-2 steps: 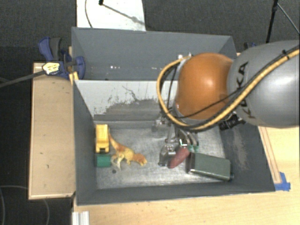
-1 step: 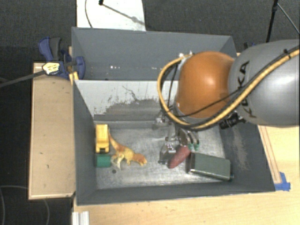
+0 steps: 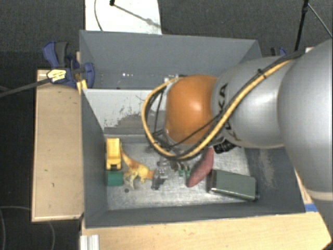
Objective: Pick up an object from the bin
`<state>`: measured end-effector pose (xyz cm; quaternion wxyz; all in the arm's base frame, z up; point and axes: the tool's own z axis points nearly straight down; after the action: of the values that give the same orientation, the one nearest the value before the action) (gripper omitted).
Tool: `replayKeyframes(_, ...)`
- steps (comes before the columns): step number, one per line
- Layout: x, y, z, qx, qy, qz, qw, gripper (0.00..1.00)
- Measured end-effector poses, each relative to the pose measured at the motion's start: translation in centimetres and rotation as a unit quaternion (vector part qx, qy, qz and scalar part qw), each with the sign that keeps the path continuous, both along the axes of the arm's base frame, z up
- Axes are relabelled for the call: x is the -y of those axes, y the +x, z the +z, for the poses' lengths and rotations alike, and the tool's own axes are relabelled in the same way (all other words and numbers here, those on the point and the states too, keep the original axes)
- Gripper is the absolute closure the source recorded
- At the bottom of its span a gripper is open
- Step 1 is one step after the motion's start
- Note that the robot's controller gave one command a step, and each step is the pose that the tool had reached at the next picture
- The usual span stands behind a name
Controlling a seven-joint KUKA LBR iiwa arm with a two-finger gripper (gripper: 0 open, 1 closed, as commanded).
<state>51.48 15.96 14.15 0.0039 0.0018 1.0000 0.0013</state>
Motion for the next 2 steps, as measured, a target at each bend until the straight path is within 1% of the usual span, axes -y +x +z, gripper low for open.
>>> replayKeyframes(1, -3.3, -0.6, -1.5, -0.0070, -0.002, 0.032, 0.9995, 0.00)
replayKeyframes(2, -4.1, 0.2, 0.3, -0.0005, 0.000, 0.012, 0.9999, 0.00)
